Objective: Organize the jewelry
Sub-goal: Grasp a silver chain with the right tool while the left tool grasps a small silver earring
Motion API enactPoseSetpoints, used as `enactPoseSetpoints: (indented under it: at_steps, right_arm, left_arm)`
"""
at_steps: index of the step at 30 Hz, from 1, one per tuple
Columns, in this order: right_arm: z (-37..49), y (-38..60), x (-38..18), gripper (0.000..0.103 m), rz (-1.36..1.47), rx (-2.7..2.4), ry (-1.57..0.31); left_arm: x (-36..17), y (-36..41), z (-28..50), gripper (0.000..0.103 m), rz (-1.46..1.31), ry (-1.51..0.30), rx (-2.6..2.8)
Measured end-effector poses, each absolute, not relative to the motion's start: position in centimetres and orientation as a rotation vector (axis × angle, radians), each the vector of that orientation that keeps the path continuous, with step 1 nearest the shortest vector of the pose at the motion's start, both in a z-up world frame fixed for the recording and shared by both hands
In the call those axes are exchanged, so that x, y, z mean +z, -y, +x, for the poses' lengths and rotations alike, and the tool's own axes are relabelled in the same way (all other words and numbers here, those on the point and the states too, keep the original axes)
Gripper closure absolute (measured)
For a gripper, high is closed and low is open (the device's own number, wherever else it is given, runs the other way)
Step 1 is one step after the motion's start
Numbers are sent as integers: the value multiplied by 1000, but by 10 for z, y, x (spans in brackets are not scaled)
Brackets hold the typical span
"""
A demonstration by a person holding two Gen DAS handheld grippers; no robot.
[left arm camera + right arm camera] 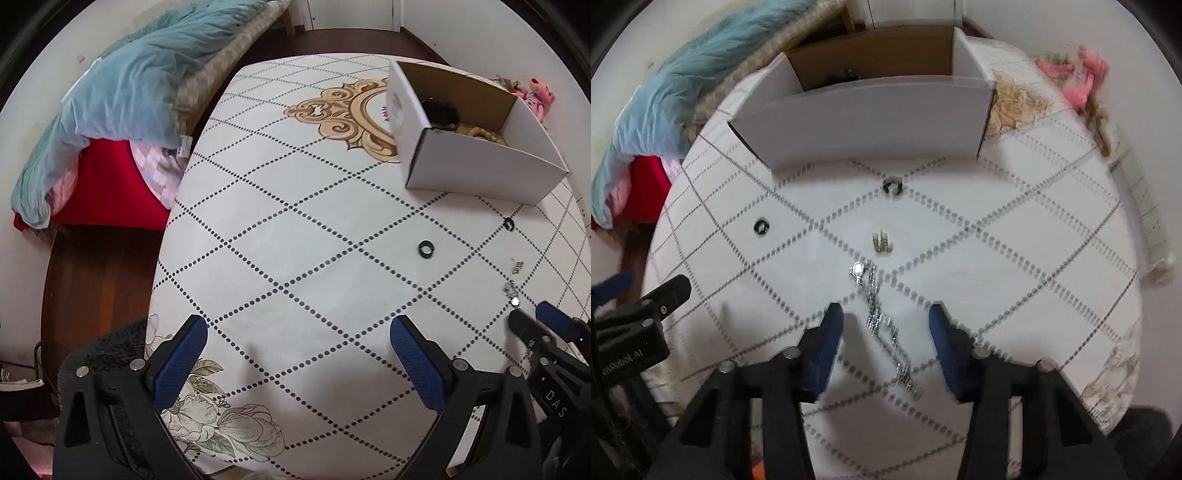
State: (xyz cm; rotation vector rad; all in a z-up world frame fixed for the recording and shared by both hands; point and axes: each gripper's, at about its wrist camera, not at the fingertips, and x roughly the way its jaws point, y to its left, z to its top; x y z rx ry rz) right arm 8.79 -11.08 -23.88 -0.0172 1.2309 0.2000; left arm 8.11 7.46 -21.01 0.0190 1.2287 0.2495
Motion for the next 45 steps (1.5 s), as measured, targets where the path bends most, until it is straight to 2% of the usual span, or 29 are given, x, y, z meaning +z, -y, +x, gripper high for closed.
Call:
enactPoseSetpoints:
  at_steps: [2, 3, 12, 21, 25, 26, 29, 30, 32, 34, 37, 45]
  right_arm:
    - [85, 108, -241, 92, -57, 181, -1209]
    - [85, 109, -242, 96, -49, 186, -1210]
    - [92, 159, -217, 97, 153, 153, -1160]
    - [104, 220, -221, 97, 234, 20, -1149]
    - [104, 243, -228, 97, 295, -16, -1157]
    - [104, 247, -229, 97, 305, -22, -1157]
    - [103, 255, -230, 97, 329, -36, -1152]
    - [103, 257, -230, 97, 334, -39, -1150]
    - [102, 260, -230, 97, 340, -41, -1147]
    - [102, 262, -231, 97, 343, -43, -1146]
    - [103, 263, -231, 97, 346, -46, -1148]
    - [101, 258, -220, 97, 345, -24, -1128]
  left_arm:
    - [-213, -77, 83, 2, 8, -1234, 245]
    - [-213, -77, 84, 2, 2, -1235, 243]
    - [-214, -57, 99, 2, -27, -1221, 158]
    - [-215, 18, 114, 3, -53, -1196, -42]
    - [-222, 51, 119, 22, -28, -1191, -88]
    - [-224, 56, 120, 24, -22, -1190, -92]
    - [-232, 70, 124, 49, 7, -1194, -106]
    - [-234, 74, 125, 60, 15, -1197, -110]
    - [-234, 80, 126, 71, 49, -1170, -116]
    - [-233, 84, 127, 88, 63, -1159, -126]
    - [-233, 85, 129, 97, 53, -1155, -142]
    - [-224, 79, 124, 97, 28, -1124, -169]
